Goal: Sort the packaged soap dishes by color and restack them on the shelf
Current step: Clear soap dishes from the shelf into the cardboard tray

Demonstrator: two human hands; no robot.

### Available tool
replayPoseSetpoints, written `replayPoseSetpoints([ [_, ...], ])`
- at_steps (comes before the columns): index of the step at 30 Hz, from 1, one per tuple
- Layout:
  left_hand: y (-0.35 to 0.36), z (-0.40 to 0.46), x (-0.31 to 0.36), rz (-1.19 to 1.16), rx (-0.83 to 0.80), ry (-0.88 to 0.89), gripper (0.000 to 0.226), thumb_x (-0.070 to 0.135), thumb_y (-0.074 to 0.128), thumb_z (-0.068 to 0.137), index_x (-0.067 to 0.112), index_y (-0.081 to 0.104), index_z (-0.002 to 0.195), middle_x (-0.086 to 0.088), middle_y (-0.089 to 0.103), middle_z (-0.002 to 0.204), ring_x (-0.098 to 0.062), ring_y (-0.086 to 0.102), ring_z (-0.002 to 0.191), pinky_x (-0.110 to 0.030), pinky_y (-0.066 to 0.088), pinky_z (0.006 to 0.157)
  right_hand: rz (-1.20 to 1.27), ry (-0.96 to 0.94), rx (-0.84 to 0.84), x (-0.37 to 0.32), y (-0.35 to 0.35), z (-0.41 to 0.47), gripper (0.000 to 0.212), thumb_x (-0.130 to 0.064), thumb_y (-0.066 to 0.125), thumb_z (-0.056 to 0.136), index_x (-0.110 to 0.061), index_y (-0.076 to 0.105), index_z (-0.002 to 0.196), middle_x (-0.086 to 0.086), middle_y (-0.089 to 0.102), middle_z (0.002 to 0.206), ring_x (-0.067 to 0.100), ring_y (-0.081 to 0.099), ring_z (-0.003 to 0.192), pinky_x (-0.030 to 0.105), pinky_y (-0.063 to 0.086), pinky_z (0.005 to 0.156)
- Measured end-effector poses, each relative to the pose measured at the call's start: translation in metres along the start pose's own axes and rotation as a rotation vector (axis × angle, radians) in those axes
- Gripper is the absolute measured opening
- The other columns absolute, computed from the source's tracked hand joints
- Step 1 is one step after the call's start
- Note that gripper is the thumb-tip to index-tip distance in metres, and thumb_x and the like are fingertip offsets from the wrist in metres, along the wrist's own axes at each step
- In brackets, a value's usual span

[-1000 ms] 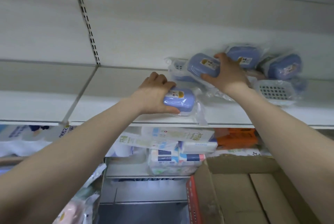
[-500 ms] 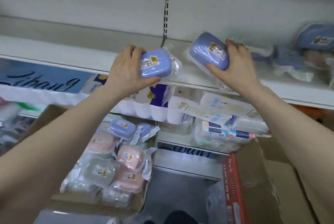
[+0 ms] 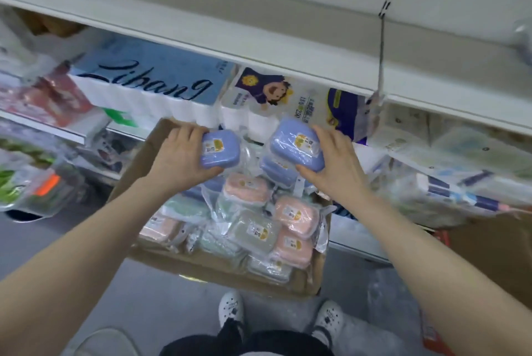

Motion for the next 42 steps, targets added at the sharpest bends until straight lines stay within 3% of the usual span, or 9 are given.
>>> replayPoseSetpoints([
  [4, 0.045, -0.011, -0.03, 0.034, -0.197, 0.066, 0.09, 0.069, 0.049, 0.063, -0.001, 0.059, 0.117, -0.022, 0.06, 0.104, -0.042, 0.06, 0.088, -0.048, 0.051, 0.08, -0.034, 0.161, -0.272, 0.006, 0.068, -0.005, 0.083, -0.051, 0.071, 0.079, -0.017, 0.037, 0.146, 0.01, 0.053, 0.132, 0.034, 0.049, 0.12, 0.04, 0.039, 0.099],
  [6, 0.065, -0.009, -0.033, 0.042, -0.249, 0.099, 0.086, 0.068, 0.059, 0.064, 0.0, 0.062, 0.117, -0.02, 0.062, 0.101, -0.041, 0.062, 0.086, -0.047, 0.052, 0.077, -0.035, 0.213, -0.341, 0.01, 0.093, -0.005, 0.082, -0.05, 0.071, 0.079, -0.019, 0.035, 0.147, 0.011, 0.052, 0.137, 0.034, 0.047, 0.124, 0.041, 0.041, 0.101],
  [9, 0.094, 0.002, -0.03, -0.006, -0.326, 0.121, 0.087, 0.055, 0.08, 0.063, 0.003, 0.055, 0.127, -0.02, 0.06, 0.111, -0.041, 0.059, 0.1, -0.048, 0.049, 0.088, -0.075, 0.256, -0.375, 0.016, 0.119, -0.006, 0.081, -0.045, 0.068, 0.083, -0.021, 0.031, 0.151, 0.013, 0.047, 0.141, 0.035, 0.042, 0.129, 0.041, 0.037, 0.103],
  [16, 0.132, 0.033, -0.025, -0.005, -0.315, 0.088, 0.086, 0.055, 0.072, 0.074, 0.004, 0.044, 0.137, -0.022, 0.051, 0.128, -0.043, 0.05, 0.111, -0.049, 0.04, 0.099, -0.149, 0.31, -0.399, 0.035, 0.147, -0.006, 0.077, -0.041, 0.066, 0.085, -0.024, 0.029, 0.15, 0.013, 0.046, 0.134, 0.036, 0.045, 0.123, 0.044, 0.042, 0.094],
  [21, 0.14, 0.039, -0.023, 0.011, -0.325, 0.103, 0.086, 0.057, 0.069, 0.076, 0.004, 0.043, 0.139, -0.021, 0.05, 0.132, -0.043, 0.048, 0.116, -0.049, 0.038, 0.101, -0.24, 0.245, -0.416, 0.037, 0.145, -0.004, 0.077, -0.045, 0.063, 0.086, -0.023, 0.026, 0.15, 0.015, 0.043, 0.136, 0.037, 0.045, 0.121, 0.046, 0.046, 0.092],
  [26, 0.122, 0.04, -0.015, 0.045, -0.347, 0.15, 0.085, 0.059, 0.068, 0.077, 0.005, 0.043, 0.139, -0.02, 0.049, 0.135, -0.04, 0.046, 0.122, -0.048, 0.035, 0.104, -0.31, 0.202, -0.366, 0.035, 0.118, -0.007, 0.071, -0.048, 0.058, 0.09, -0.022, 0.031, 0.15, 0.014, 0.043, 0.141, 0.036, 0.045, 0.125, 0.048, 0.044, 0.095],
  [34, 0.053, 0.066, 0.043, 0.019, -0.286, 0.306, 0.064, 0.045, 0.063, 0.088, 0.012, 0.046, 0.141, -0.014, 0.048, 0.14, -0.035, 0.046, 0.125, -0.044, 0.036, 0.105, -0.402, 0.108, -0.148, 0.036, 0.021, -0.02, 0.055, -0.036, 0.062, 0.09, -0.007, 0.052, 0.136, 0.019, 0.059, 0.124, 0.04, 0.056, 0.111, 0.048, 0.045, 0.09],
  [39, 0.002, 0.094, 0.108, -0.013, -0.149, 0.518, 0.047, 0.038, 0.062, 0.09, 0.012, 0.058, 0.129, -0.011, 0.059, 0.127, -0.035, 0.057, 0.109, -0.043, 0.048, 0.087, -0.498, 0.08, 0.017, 0.054, -0.065, -0.036, 0.057, -0.044, 0.044, 0.089, -0.005, 0.057, 0.129, 0.018, 0.062, 0.119, 0.039, 0.059, 0.107, 0.048, 0.046, 0.091],
  [42, -0.027, 0.109, 0.16, -0.017, -0.048, 0.622, 0.041, 0.04, 0.057, 0.09, 0.017, 0.061, 0.124, -0.006, 0.061, 0.121, -0.033, 0.057, 0.107, -0.046, 0.051, 0.082, -0.557, 0.098, 0.132, 0.075, -0.12, -0.05, 0.055, -0.042, 0.045, 0.091, -0.006, 0.057, 0.131, 0.018, 0.061, 0.124, 0.038, 0.058, 0.11, 0.048, 0.044, 0.095],
])
Point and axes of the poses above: each hand's wrist, its own z-axis towards the middle knuckle, its own y-axis out of the palm, x = y × z, the point moved 3 cm from there along z, towards the middle knuckle
